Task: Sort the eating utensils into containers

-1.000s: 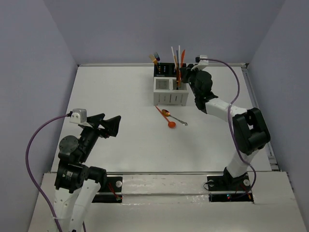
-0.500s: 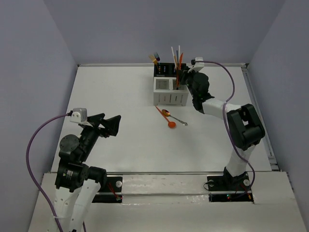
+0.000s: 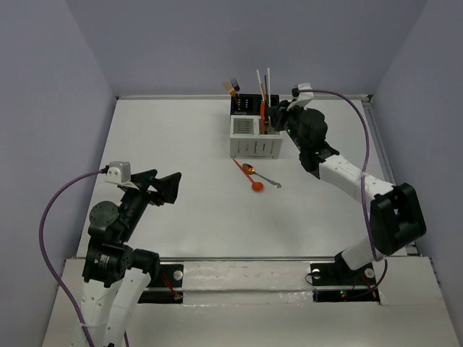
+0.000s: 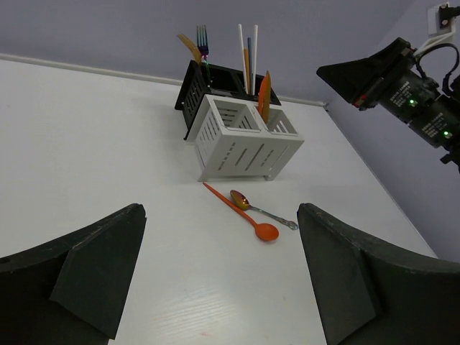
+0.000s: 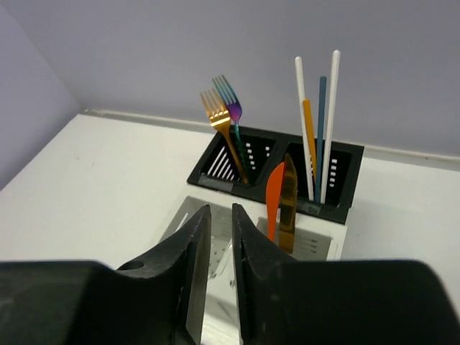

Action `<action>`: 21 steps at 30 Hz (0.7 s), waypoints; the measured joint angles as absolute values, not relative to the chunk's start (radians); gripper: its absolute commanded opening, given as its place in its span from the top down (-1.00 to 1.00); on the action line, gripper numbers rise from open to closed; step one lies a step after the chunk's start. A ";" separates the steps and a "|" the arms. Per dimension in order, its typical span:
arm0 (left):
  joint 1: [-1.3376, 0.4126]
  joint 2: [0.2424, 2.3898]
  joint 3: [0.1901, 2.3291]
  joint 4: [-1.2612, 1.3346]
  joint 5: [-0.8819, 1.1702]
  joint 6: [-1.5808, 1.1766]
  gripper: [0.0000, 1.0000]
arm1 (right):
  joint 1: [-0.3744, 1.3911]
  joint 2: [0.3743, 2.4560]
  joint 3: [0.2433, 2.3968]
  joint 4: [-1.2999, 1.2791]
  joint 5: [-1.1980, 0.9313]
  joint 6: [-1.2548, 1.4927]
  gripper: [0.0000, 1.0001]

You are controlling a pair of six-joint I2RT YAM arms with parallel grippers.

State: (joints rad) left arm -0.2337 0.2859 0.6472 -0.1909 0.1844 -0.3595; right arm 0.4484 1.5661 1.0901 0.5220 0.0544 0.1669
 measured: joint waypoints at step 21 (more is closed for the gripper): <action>-0.234 0.286 0.647 -0.191 0.191 -0.360 -0.98 | 0.495 1.638 0.936 -0.088 -0.034 0.198 0.03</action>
State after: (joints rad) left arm -0.2340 0.2855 0.6472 -0.1909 0.1913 -0.3595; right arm 0.4946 1.6382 0.9356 -0.0875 -0.0341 0.1978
